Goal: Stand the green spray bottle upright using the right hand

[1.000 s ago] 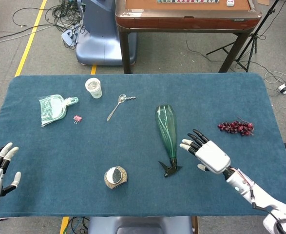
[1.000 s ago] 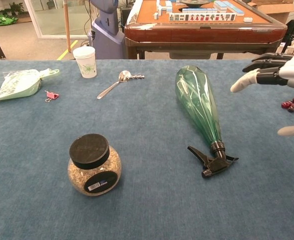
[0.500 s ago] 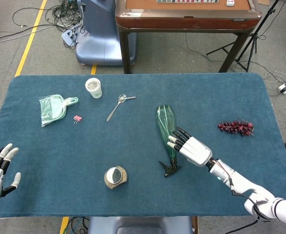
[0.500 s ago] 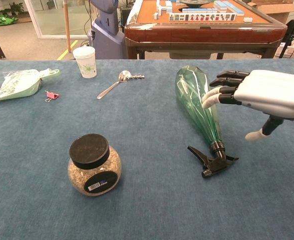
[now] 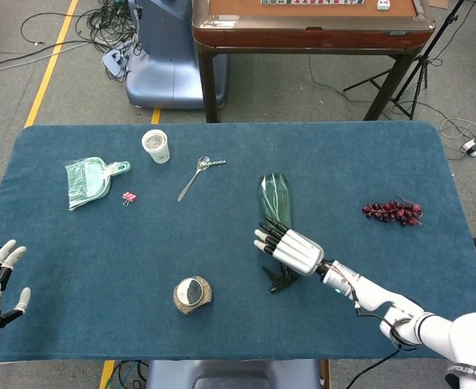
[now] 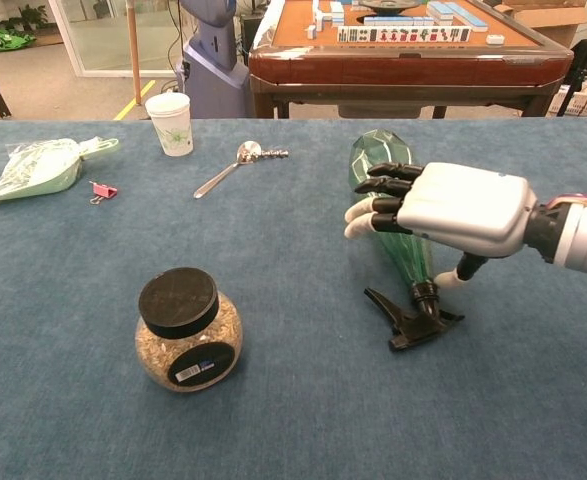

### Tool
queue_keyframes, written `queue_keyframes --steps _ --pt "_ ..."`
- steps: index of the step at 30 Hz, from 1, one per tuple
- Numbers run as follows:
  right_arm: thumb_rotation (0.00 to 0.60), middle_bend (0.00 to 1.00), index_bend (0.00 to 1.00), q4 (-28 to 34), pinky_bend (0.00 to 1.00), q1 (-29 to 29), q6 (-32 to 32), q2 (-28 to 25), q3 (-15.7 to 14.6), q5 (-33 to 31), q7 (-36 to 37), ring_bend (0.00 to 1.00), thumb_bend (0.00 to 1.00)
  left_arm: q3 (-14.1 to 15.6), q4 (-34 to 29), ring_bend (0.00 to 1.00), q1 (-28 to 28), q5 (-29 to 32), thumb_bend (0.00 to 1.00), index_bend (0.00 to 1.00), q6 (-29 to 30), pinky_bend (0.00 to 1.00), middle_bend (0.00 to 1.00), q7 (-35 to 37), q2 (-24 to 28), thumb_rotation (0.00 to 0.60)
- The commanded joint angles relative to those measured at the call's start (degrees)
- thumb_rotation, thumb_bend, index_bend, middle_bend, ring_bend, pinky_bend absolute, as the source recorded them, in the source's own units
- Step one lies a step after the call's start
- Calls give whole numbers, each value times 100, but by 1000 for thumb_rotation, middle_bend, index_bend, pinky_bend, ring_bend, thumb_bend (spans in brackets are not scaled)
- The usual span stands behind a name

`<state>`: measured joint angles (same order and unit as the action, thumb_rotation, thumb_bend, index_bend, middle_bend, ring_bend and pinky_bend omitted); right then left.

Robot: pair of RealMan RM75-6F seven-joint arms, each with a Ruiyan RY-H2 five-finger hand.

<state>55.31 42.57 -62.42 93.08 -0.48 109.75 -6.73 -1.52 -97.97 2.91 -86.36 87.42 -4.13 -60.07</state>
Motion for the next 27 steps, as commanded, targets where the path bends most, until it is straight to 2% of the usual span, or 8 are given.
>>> queue_keyframes --steps 1,10,16,20,27 --pt "600 164 214 -88 36 153 85 150 19 -55 10 42 0 -3 38 59 -1 22 453 111 -19 47 39 29 -11 600" --pt "600 165 214 -79 36 661 745 455 278 -513 -124 42 8 -24 203 59 -7 112 453 111 -69 47 39 164 -51 600" --pt "600 208 221 133 36 792 963 314 233 -681 -198 41 122 -23 271 59 -40 136 453 111 -45 47 39 232 -64 600" --pt "600 237 298 189 36 818 1057 252 179 -777 -273 41 205 -20 280 59 -43 122 453 111 -44 47 39 244 -70 600" --pt "600 263 360 208 36 864 1141 211 129 -932 -291 42 237 -24 267 58 -41 120 453 111 -53 47 39 219 -67 600"
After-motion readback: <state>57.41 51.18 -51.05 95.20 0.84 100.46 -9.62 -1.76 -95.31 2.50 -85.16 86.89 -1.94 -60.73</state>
